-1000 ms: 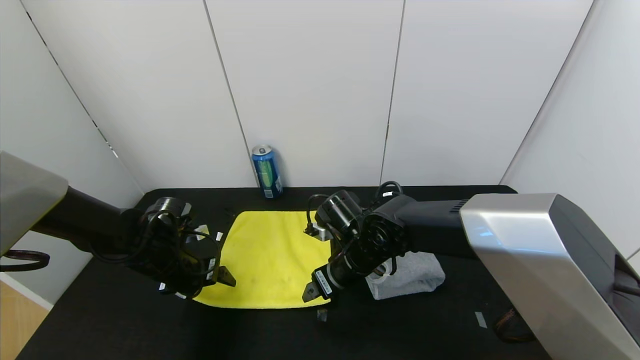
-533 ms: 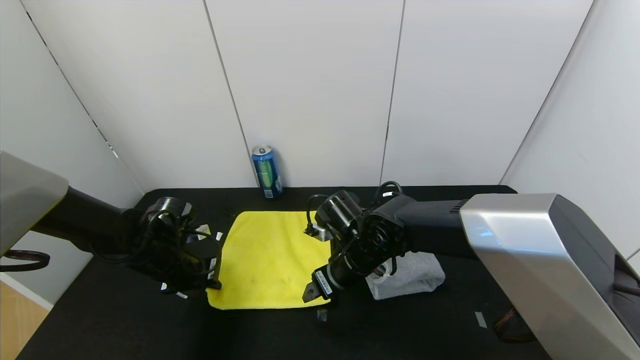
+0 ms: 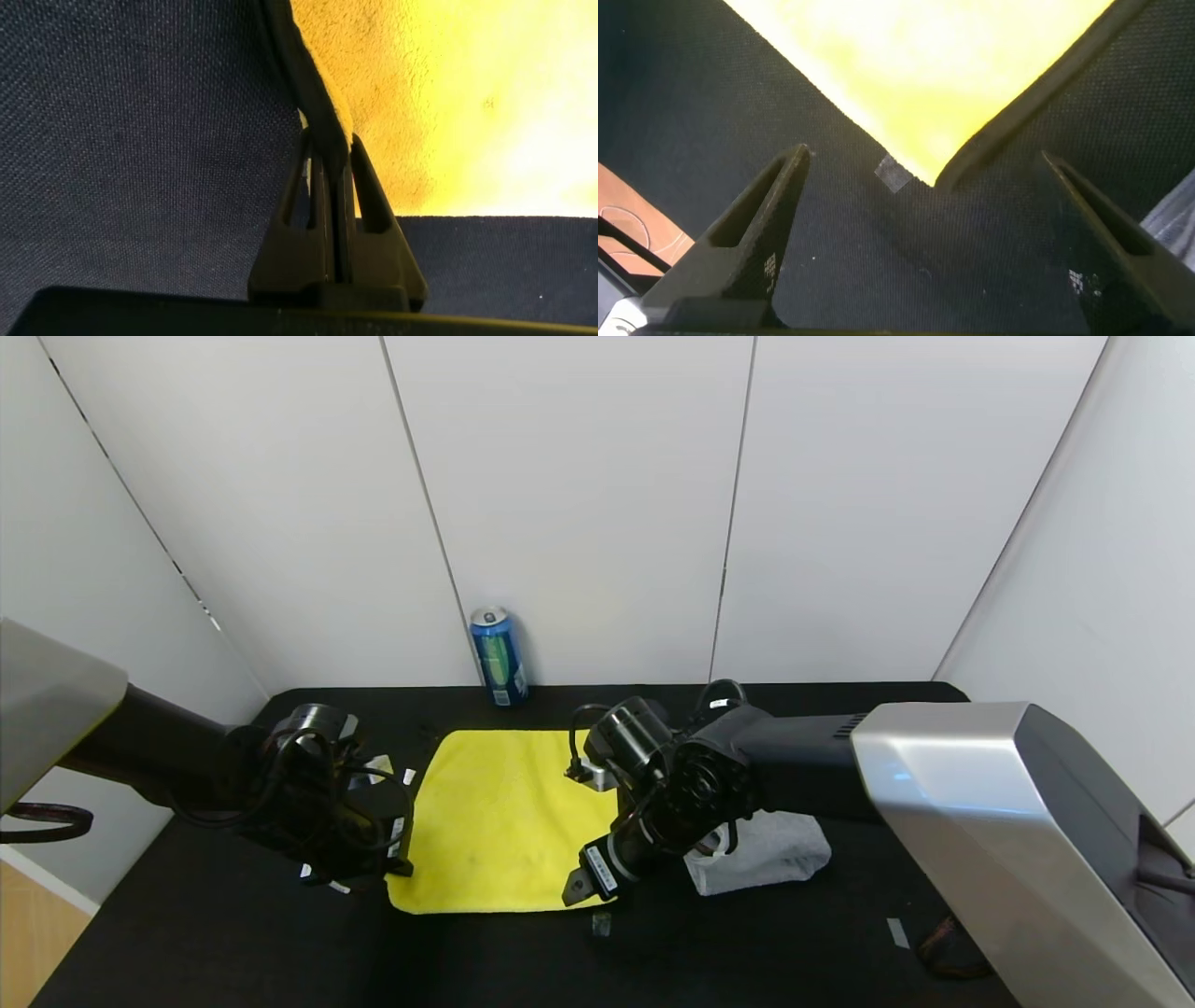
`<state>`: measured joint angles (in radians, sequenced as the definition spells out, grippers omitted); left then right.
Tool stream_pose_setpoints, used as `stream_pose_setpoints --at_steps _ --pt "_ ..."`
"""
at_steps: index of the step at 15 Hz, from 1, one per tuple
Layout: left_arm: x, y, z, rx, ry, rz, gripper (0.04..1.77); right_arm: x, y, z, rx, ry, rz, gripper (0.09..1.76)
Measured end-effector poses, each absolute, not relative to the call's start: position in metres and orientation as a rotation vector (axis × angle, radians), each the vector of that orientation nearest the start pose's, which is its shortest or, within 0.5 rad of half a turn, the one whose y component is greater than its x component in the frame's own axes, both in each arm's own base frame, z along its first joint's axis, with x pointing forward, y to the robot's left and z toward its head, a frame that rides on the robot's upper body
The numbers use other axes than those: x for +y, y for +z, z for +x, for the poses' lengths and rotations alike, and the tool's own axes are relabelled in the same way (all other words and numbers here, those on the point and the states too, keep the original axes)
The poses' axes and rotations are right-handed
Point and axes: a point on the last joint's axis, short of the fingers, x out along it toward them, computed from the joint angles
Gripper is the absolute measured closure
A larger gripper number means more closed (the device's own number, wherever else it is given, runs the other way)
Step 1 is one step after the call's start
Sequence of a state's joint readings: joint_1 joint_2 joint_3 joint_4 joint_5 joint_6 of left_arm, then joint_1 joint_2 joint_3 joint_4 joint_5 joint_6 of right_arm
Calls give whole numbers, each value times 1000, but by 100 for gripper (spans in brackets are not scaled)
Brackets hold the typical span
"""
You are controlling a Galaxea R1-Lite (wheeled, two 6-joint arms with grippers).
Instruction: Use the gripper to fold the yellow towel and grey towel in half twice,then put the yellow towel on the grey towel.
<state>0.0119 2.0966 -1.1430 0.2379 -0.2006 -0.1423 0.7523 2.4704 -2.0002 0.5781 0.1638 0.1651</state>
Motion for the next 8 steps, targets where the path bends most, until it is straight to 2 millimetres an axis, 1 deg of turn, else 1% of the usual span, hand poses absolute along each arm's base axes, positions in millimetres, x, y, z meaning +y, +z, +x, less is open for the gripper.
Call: stream_pose_setpoints --at_steps 8 --pt "1 70 350 1188 -80 -252 169 337 70 350 1112 673 -50 14"
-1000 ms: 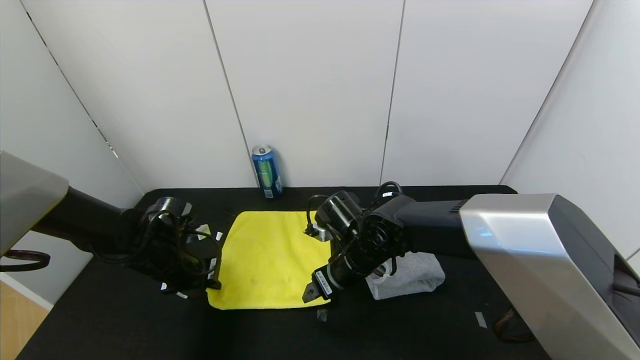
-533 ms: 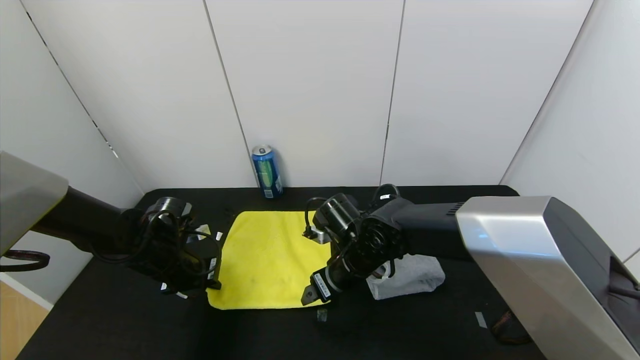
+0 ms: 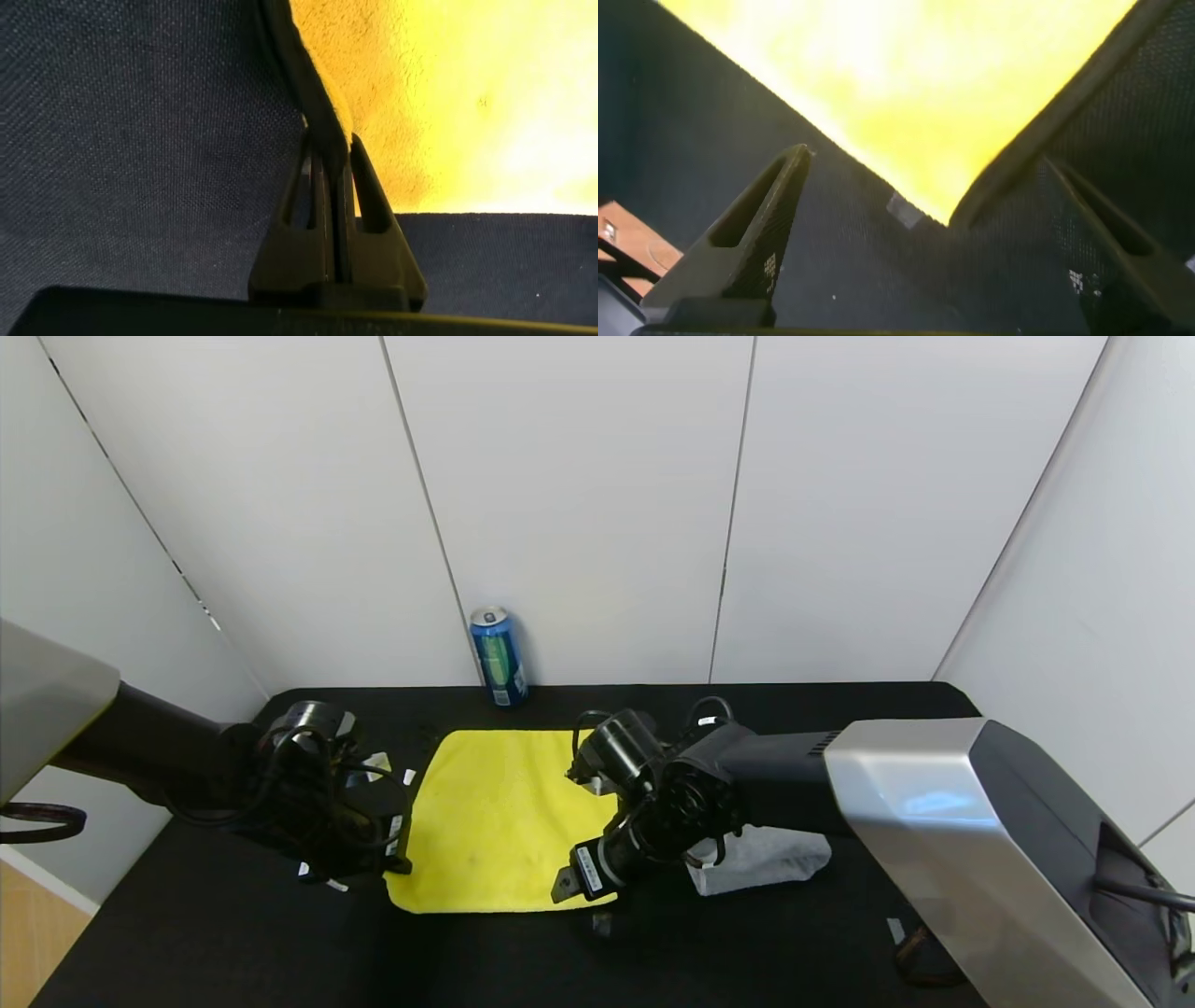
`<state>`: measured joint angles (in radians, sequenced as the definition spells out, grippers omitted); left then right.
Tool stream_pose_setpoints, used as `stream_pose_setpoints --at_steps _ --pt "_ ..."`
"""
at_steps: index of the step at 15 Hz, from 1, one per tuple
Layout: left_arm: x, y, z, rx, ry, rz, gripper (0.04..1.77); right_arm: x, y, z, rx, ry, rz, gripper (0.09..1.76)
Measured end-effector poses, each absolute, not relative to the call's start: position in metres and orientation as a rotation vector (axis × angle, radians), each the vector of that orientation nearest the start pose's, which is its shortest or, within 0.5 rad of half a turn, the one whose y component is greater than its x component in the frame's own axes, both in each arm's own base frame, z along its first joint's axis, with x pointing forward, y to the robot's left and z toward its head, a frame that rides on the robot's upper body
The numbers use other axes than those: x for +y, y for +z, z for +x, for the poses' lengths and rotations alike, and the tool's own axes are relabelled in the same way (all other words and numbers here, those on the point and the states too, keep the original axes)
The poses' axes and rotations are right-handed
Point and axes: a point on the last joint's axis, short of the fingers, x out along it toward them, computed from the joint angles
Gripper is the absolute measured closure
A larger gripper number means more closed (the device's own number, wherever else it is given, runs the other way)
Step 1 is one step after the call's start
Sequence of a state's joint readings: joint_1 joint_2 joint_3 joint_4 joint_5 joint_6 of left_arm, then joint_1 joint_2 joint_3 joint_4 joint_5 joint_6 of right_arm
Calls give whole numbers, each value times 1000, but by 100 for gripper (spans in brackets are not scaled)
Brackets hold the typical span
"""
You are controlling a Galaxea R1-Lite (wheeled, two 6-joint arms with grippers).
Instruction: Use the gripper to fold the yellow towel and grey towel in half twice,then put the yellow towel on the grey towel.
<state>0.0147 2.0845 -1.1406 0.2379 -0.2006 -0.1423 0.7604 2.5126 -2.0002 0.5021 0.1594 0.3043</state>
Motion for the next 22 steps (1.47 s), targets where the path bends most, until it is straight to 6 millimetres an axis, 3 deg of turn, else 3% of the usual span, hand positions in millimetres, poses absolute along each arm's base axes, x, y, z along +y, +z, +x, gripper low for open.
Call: stream_pose_setpoints --at_steps 6,7,10,14,15,22 --pt "1 73 348 1181 -81 -252 169 339 63 353 1125 630 18 14" --pt "1 73 348 1181 -81 -252 169 339 63 353 1125 628 19 22" --pt "1 73 348 1179 -80 -252 169 339 61 353 1129 626 18 70" --pt "2 73 348 1179 -78 -253 169 339 61 353 1132 625 18 121" --pt "2 73 348 1179 -79 -254 169 339 60 353 1134 624 19 174" --pt "2 74 348 1178 -77 -255 169 339 63 352 1135 624 19 170"
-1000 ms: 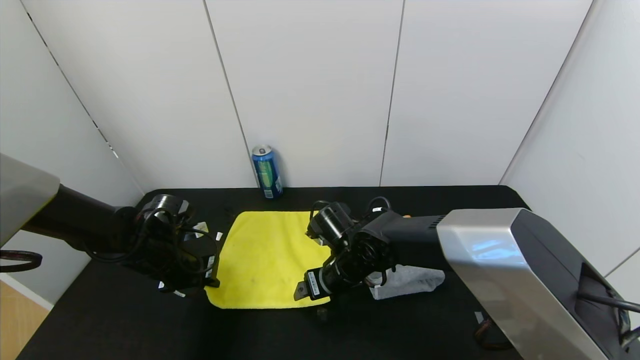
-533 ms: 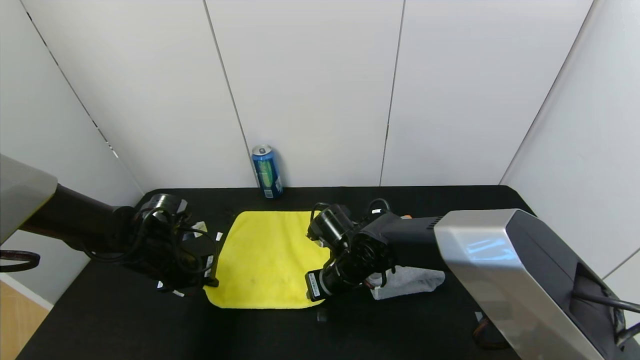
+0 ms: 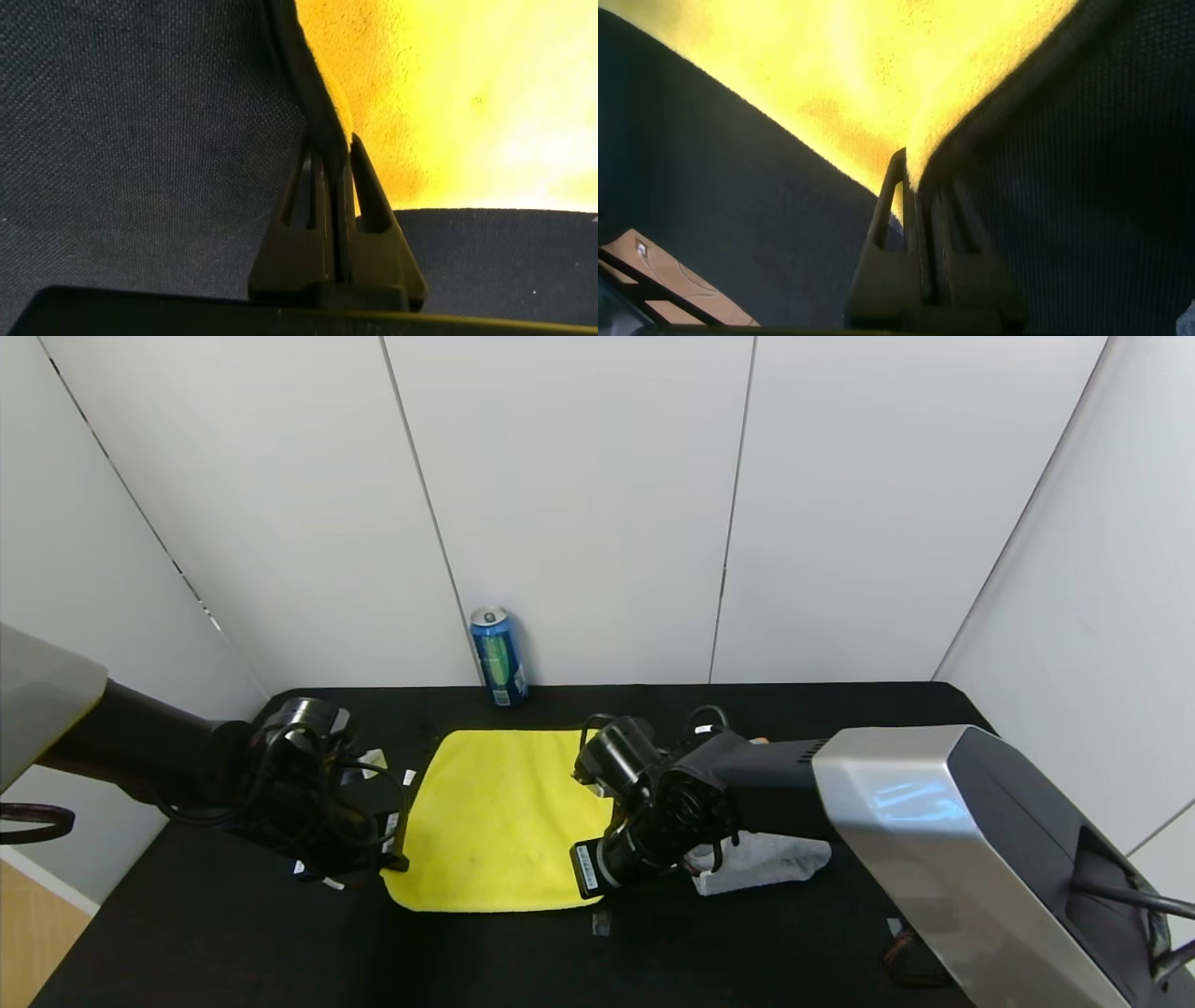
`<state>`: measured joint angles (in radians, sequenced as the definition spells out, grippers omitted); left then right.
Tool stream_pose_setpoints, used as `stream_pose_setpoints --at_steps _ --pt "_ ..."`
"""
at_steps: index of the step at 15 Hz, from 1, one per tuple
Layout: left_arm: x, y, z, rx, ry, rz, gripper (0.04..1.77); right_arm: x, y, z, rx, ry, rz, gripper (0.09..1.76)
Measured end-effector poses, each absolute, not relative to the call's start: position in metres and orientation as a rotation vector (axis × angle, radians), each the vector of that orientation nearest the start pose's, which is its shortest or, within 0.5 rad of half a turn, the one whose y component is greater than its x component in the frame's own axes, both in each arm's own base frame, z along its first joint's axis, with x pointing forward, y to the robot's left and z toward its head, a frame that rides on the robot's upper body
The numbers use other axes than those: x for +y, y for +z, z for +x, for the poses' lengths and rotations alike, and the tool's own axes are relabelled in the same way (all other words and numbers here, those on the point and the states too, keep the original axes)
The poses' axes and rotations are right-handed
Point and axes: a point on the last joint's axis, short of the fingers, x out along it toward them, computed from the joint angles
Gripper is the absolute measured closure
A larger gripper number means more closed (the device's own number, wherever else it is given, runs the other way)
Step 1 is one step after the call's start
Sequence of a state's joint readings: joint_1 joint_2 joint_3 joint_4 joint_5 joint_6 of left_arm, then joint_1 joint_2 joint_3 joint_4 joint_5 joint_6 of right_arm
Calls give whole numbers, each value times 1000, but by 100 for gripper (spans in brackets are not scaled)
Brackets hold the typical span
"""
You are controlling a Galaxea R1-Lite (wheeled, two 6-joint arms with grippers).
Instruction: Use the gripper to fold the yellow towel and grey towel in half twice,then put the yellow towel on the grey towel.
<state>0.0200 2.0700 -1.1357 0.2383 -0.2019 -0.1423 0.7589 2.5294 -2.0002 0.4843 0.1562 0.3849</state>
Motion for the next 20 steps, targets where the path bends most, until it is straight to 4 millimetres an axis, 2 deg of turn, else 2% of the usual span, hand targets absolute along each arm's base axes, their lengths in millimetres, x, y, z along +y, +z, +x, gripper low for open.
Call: stream_pose_setpoints --at_steps 6,10,14,20 --pt "2 79 329 1191 -75 -257 169 335 79 343 1173 595 40 170" --pt "3 93 313 1169 -72 -257 169 334 89 334 1181 595 31 170" --pt "4 108 299 1137 -75 -254 169 340 94 324 1107 500 -46 170" --pt "3 122 290 1096 -81 -250 169 340 107 311 1127 506 -72 170"
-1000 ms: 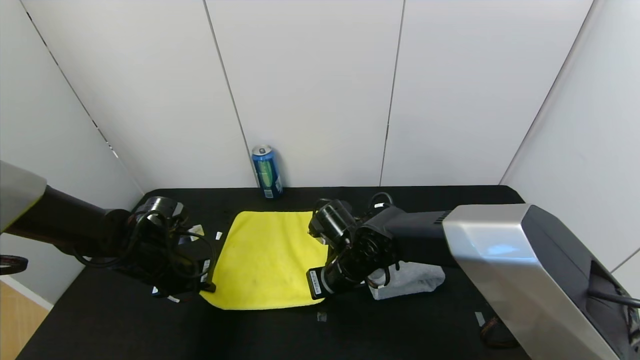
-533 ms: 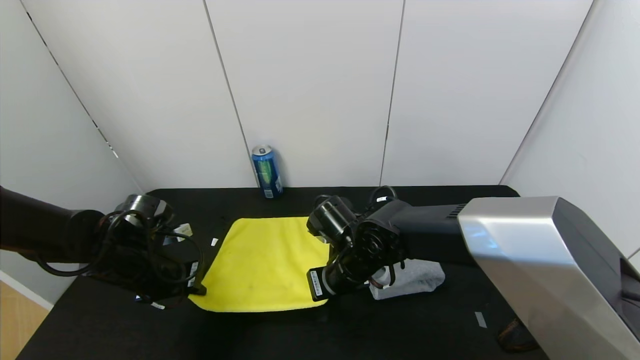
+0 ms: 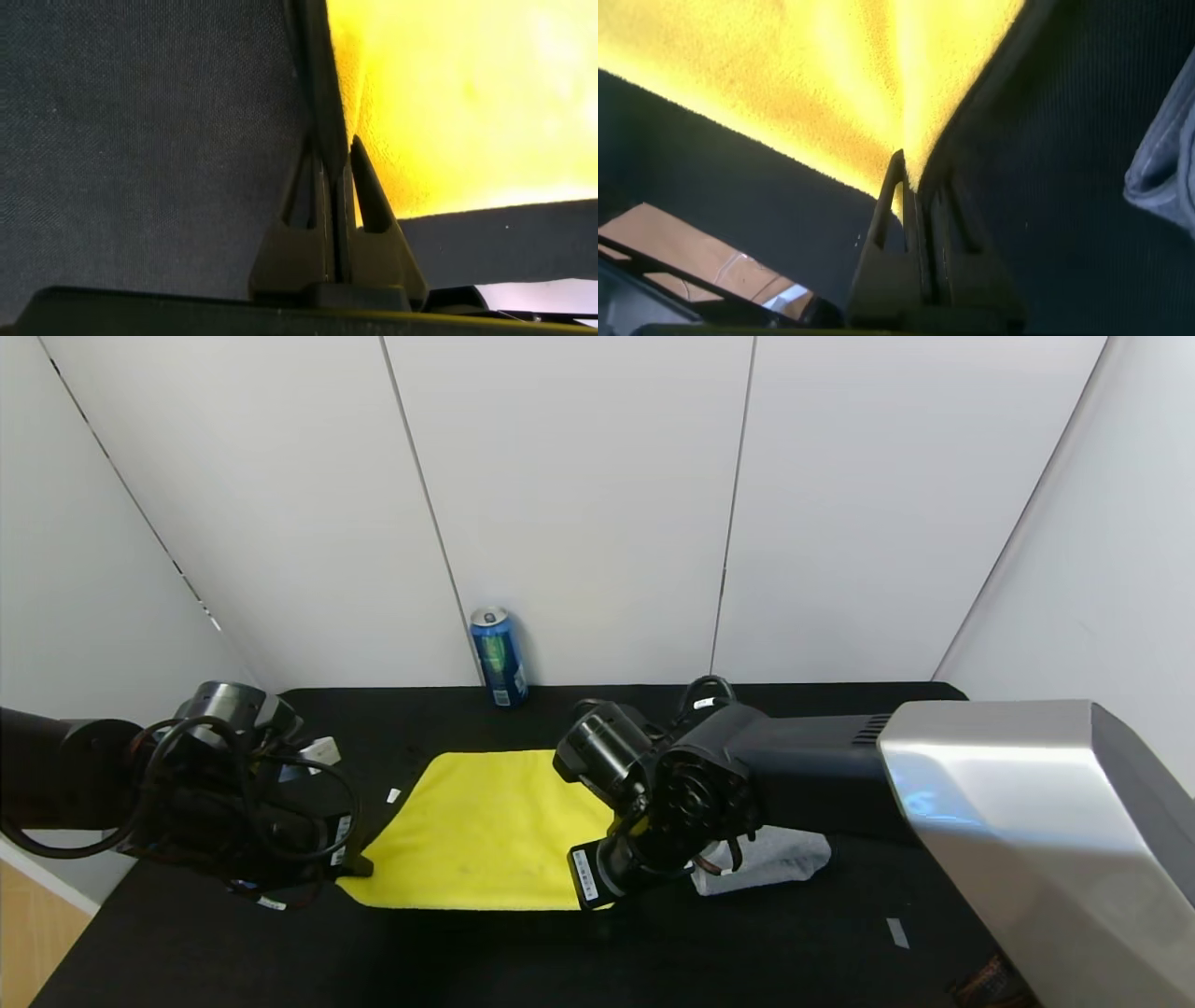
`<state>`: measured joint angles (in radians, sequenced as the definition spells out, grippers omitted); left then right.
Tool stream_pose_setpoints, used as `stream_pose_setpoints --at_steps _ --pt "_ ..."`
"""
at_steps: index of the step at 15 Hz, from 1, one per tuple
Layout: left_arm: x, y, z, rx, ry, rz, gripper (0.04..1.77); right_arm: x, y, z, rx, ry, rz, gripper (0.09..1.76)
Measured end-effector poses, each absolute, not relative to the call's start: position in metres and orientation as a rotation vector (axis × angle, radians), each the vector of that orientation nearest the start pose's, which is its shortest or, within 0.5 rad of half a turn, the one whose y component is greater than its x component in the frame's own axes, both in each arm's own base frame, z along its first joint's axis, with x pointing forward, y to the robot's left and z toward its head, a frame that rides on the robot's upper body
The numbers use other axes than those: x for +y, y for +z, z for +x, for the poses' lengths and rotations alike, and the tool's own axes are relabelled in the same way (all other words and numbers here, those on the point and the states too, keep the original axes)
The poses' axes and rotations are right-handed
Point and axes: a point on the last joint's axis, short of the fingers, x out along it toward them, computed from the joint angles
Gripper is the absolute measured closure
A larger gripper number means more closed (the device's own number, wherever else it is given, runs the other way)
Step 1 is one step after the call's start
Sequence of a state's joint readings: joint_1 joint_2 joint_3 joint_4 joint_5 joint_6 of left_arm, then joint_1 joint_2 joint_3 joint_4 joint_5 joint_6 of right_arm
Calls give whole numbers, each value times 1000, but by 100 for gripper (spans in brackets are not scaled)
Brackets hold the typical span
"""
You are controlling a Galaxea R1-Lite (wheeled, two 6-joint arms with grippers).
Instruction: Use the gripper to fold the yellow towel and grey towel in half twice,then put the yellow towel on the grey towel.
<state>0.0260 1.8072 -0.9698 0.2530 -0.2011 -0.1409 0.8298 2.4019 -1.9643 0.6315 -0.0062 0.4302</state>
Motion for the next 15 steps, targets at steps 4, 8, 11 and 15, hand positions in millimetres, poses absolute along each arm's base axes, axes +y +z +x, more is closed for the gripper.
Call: stream_pose_setpoints --at_steps 4,8,11,15 --pt "3 122 290 1095 -81 -250 169 340 107 311 1128 506 -73 170" --pt "3 129 272 1081 -82 -251 169 332 127 292 1195 473 -95 170" --pt "3 132 262 1075 -79 -255 169 330 131 286 1215 464 -100 170" --pt "4 135 261 1060 -77 -255 169 331 133 286 1212 470 -97 170"
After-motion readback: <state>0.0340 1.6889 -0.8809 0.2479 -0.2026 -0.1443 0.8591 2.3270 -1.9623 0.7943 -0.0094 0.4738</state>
